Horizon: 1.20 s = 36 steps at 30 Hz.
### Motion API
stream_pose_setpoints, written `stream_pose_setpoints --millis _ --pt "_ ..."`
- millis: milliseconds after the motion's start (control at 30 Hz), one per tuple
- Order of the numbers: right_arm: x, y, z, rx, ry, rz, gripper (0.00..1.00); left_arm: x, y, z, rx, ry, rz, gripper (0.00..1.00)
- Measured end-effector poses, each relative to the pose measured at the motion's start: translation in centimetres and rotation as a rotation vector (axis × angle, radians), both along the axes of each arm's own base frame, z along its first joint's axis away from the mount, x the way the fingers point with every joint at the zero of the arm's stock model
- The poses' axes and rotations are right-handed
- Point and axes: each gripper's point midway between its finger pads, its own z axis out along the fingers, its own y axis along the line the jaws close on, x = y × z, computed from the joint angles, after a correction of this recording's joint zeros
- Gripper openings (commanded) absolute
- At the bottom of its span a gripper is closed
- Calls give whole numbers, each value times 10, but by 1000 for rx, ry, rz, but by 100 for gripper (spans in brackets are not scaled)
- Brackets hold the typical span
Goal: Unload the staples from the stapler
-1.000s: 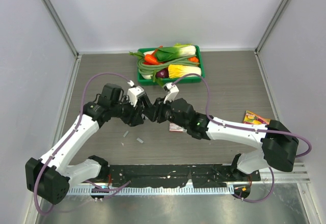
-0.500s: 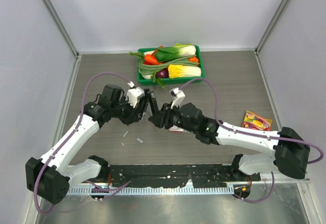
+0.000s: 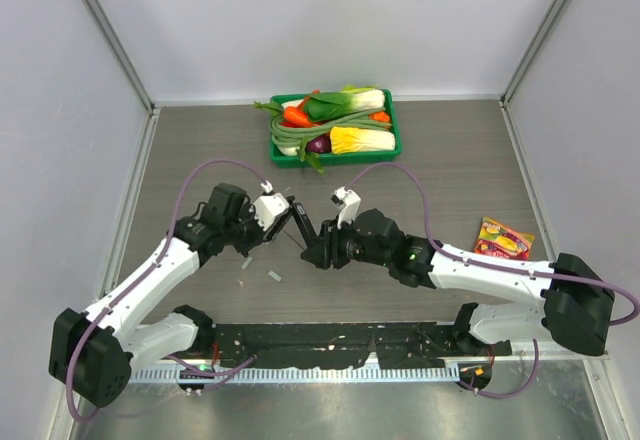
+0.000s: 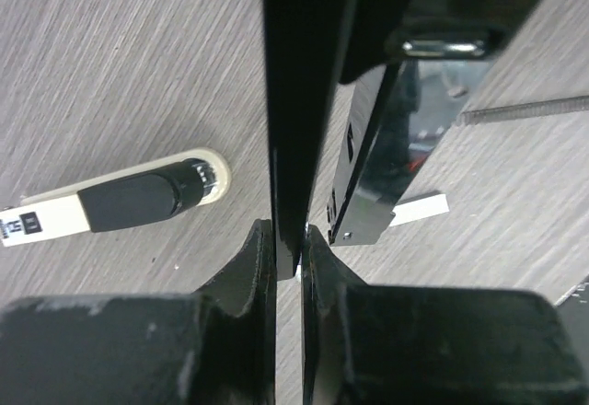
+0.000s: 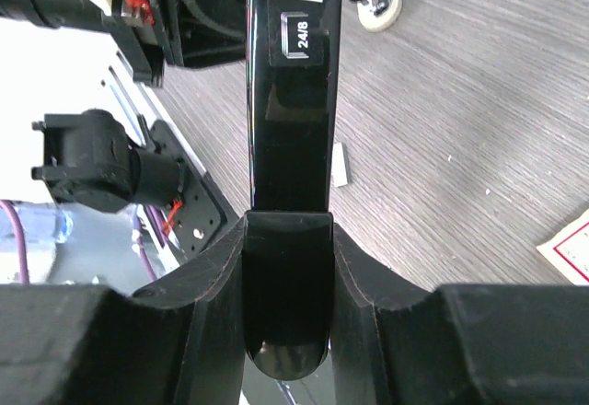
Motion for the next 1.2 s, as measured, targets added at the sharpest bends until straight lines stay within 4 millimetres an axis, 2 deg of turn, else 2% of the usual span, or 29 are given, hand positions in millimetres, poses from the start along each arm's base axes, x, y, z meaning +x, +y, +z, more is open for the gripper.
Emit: stream_pose_setpoints --millis 100,267,600,767,933,1000,1033,1067,1133,1167,1200 --pt "-6 -4 -9 -42 1 35 1 5 7 -8 60 -48 -16 0" --pt "-8 -8 -15 -79 -17 55 1 18 13 -11 127 -134 -39 0" --pt "-7 -21 -21 -117 -49 43 1 35 13 -11 197 -258 -69 0" --pt "-5 -29 -18 -115 -83 23 1 43 12 -8 226 -313 -81 0" --pt "-4 -33 -19 -116 -90 11 1 43 10 -8 235 -318 -85 0" --pt "-4 -34 -21 -119 -91 6 1 39 9 -10 233 -290 -83 6" --pt "-3 -34 -21 -120 -92 2 1 36 8 -10 225 -265 -79 12" --pt "-2 -34 -20 -118 -96 -3 1 32 6 -9 212 -235 -78 32" --pt "5 -31 -15 -117 -111 -23 1 28 1 -1 177 -185 -60 45" --pt "9 -28 -11 -119 -126 -30 1 27 0 4 165 -171 -49 54" --pt "15 -25 -6 -134 -142 -44 1 27 -3 12 138 -162 -36 58"
